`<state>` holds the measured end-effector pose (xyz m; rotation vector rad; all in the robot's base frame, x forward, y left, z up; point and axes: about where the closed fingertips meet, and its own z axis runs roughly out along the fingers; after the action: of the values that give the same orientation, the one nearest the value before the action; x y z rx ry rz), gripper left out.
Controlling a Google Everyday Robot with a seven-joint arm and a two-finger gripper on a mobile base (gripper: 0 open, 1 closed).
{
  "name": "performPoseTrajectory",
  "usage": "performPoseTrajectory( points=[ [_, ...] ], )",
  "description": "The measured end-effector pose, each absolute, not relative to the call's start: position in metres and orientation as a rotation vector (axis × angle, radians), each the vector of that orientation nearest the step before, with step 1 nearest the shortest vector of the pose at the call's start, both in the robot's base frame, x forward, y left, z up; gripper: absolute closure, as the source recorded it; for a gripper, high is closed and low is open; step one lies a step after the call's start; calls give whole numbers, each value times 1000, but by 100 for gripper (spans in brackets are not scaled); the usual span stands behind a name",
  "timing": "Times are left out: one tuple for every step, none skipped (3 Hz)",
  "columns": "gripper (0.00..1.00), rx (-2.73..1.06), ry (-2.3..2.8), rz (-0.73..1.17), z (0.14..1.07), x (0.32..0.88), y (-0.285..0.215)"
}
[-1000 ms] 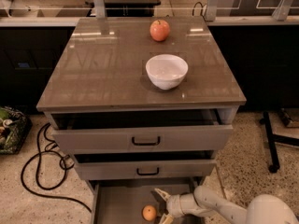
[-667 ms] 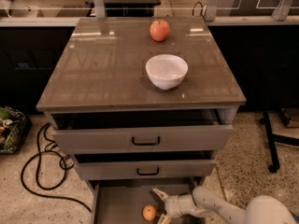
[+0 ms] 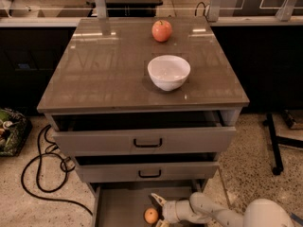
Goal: Pick orange from bottom drawer and place on counter
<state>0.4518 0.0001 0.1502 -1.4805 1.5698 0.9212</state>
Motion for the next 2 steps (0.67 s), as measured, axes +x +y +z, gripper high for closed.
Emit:
performPoseTrajectory(
  points=[
    [0, -1495, 1595, 886, 143, 452, 1],
    [18, -1483, 1604, 872, 138, 452, -2]
  ],
)
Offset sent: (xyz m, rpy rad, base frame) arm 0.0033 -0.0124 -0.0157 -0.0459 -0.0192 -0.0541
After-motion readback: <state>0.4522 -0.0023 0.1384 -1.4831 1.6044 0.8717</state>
